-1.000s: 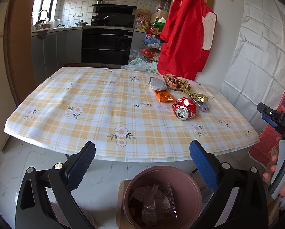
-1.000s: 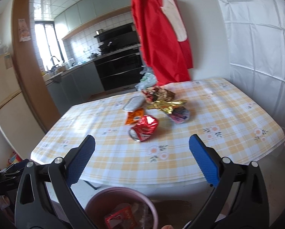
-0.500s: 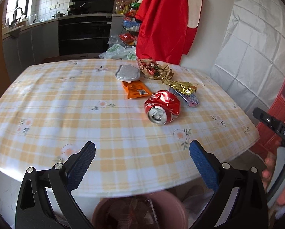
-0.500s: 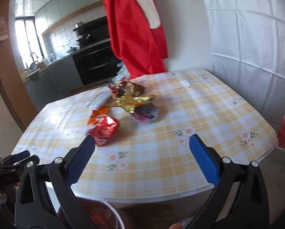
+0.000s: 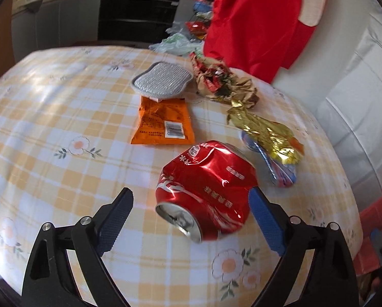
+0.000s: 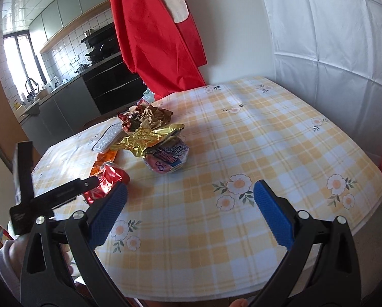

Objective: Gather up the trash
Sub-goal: 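Move both grippers back over the table toward the red can, then grasp the red can with the left gripper while the right grasps the gold foil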

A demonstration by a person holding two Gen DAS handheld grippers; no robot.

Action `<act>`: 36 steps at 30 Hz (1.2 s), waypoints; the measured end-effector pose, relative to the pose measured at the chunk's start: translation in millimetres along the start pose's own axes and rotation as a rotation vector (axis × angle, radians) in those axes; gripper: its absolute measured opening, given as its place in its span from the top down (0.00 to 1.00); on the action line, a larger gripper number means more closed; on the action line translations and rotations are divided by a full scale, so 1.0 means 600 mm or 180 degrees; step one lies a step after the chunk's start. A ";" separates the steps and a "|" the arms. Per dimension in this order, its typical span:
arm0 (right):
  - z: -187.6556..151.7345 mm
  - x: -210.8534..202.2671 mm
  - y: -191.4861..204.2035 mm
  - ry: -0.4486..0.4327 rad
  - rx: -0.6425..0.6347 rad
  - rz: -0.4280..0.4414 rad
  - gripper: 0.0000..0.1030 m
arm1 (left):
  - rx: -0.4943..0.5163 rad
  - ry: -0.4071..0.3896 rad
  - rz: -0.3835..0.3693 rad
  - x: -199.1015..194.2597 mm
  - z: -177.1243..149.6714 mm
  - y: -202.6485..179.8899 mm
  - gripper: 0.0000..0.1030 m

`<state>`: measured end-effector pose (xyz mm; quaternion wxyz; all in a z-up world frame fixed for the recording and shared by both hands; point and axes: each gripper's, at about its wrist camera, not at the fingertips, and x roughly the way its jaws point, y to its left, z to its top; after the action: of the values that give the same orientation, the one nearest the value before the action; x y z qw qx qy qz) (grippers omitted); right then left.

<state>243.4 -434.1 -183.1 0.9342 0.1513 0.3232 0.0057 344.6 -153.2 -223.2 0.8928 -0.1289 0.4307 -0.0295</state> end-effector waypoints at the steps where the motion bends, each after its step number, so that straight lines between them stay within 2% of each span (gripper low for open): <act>1: 0.001 0.004 0.000 0.0005 0.0002 0.0006 0.06 | -0.0040 0.0030 0.0026 0.008 0.000 0.001 0.13; 8: 0.004 0.033 0.006 0.0045 -0.0056 0.0027 0.06 | 0.0103 0.0164 0.0121 0.042 -0.014 0.008 0.14; 14: 0.002 0.056 0.014 0.0119 -0.0029 0.0106 0.06 | 0.0040 0.0178 0.0032 0.044 -0.008 0.038 0.21; 15: 0.002 0.061 0.015 0.0142 -0.0019 0.0129 0.06 | 0.0037 0.0176 0.0009 0.042 -0.007 0.043 0.27; 17: 0.005 0.070 0.015 0.0209 -0.0007 0.0219 0.06 | 0.0033 0.0179 -0.0114 0.037 -0.005 0.049 0.44; 18: 0.008 0.078 0.017 0.0254 -0.0023 0.0293 0.06 | 0.0049 0.0185 -0.0159 0.031 -0.004 0.052 0.60; 19: 0.010 0.081 0.019 0.0277 -0.0048 0.0284 0.06 | 0.0089 0.0186 -0.0158 0.027 -0.004 0.052 0.64; 21: 0.019 0.094 0.025 0.0342 -0.0100 0.0157 0.06 | 0.0131 0.0174 -0.0144 0.019 -0.004 0.059 0.65; 28: 0.062 0.159 0.047 0.0362 -0.0076 0.0468 0.06 | 0.0165 -0.0046 -0.0169 -0.024 -0.005 0.103 0.68; 29: 0.069 0.176 0.054 0.0387 -0.0057 0.0523 0.08 | 0.0175 -0.0090 -0.0169 -0.033 -0.004 0.108 0.68; 31: 0.076 0.203 0.064 0.0480 0.0013 0.0663 0.25 | 0.0203 -0.0194 -0.0160 -0.051 0.000 0.118 0.68; 36: 0.083 0.273 0.084 0.0681 0.0263 0.0596 0.30 | 0.0237 -0.0381 -0.0153 -0.091 0.000 0.143 0.69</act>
<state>407.4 -382.3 -230.4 0.8827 0.2177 0.4053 0.0956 305.4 -61.5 -203.2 0.9201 -0.1074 0.3719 -0.0591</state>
